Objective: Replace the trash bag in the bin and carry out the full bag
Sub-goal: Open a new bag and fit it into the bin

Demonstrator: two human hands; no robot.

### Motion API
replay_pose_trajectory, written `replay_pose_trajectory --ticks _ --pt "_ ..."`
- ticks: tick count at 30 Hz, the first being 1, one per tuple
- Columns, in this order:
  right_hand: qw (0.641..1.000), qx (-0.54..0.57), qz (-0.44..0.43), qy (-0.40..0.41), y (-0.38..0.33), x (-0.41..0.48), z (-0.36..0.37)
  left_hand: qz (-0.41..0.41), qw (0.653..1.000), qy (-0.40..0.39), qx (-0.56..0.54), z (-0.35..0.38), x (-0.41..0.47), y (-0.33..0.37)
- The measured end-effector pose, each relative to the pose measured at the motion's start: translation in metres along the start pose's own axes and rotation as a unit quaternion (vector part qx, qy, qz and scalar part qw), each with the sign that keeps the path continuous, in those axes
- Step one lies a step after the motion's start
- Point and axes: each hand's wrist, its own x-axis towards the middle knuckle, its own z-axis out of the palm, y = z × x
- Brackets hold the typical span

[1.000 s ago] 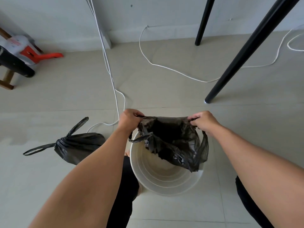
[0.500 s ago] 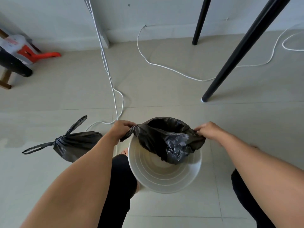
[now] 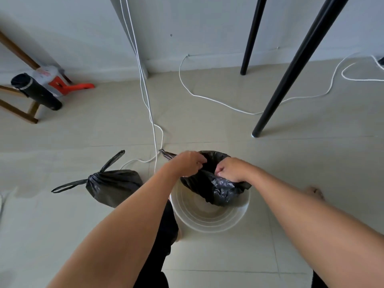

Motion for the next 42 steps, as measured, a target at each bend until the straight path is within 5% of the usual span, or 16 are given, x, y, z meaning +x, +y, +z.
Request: replay_pose_trajectory --ticks 3,18,42 --pt "1.0 -0.02 0.018 -0.016 0.001 -0.017 0.014 -0.026 0.997 -0.062 0.039 0.021 -0.024 -0.003" --pt "0.984 -0.155 0.049 -0.076 0.004 -0.083 0.087 -0.092 0.978 -0.1 0.156 0.093 -0.091 0.005" --pt "0.918 -0.21 0.192 -0.275 0.042 -0.077 0.079 -0.096 0.946 -0.234 0.201 0.11 -0.075 0.02"
